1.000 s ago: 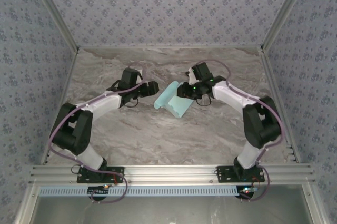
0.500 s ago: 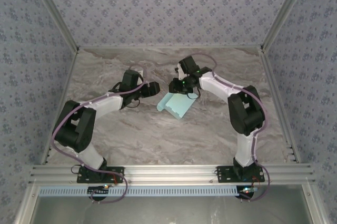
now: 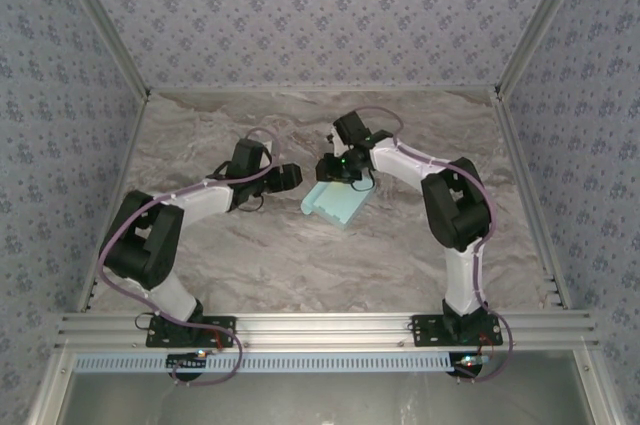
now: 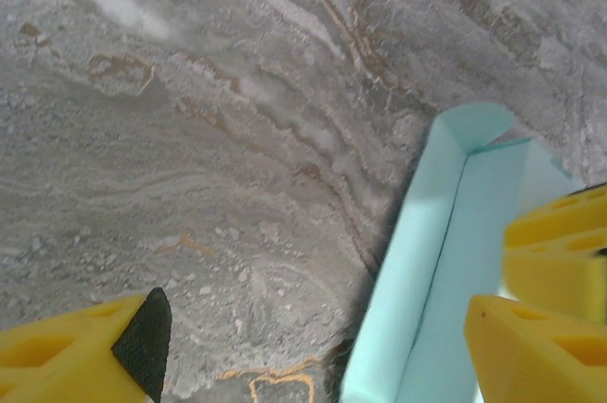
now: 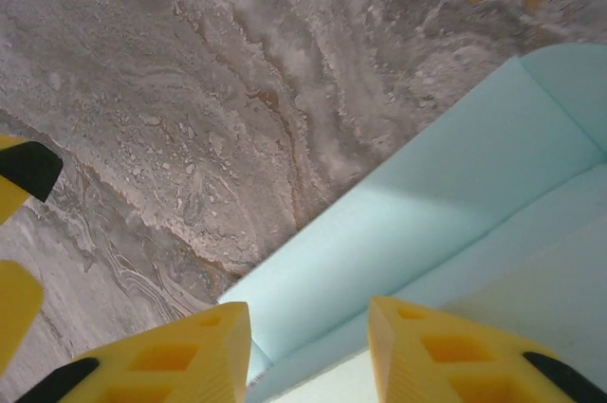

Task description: Fold the paper box

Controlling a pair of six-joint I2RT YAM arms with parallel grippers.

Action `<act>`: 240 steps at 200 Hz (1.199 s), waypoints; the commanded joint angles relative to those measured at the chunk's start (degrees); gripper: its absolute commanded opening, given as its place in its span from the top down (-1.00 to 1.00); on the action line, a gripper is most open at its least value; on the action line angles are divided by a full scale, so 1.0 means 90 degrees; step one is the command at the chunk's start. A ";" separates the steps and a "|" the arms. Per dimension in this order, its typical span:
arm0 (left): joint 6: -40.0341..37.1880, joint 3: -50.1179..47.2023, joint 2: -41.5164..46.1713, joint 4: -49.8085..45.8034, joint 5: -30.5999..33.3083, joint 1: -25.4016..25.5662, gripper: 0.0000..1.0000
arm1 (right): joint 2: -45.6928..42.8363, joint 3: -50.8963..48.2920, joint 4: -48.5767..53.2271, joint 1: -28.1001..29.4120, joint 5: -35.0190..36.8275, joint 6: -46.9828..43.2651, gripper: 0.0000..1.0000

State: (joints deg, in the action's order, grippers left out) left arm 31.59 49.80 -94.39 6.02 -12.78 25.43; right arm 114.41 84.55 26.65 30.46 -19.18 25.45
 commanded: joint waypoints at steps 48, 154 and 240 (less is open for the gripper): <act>0.0015 -0.0110 0.0725 -0.1297 0.0201 0.0727 -0.64 | -0.0847 0.0151 0.1294 -0.1287 0.0385 -0.2070 -0.01; 0.2028 -0.0524 0.0325 -0.0588 -0.0612 0.0825 -0.14 | 0.0183 0.0589 0.1665 -0.1224 -0.0723 -0.2254 0.05; 0.1999 -0.0194 0.0198 -0.0763 -0.0503 0.0390 -0.05 | -0.1448 -0.1626 0.0301 -0.0879 -0.1328 -0.0274 -0.03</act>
State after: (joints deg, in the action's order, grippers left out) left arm 49.63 45.25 -92.79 0.12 -17.15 30.24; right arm 106.37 71.09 32.51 21.96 -32.38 17.96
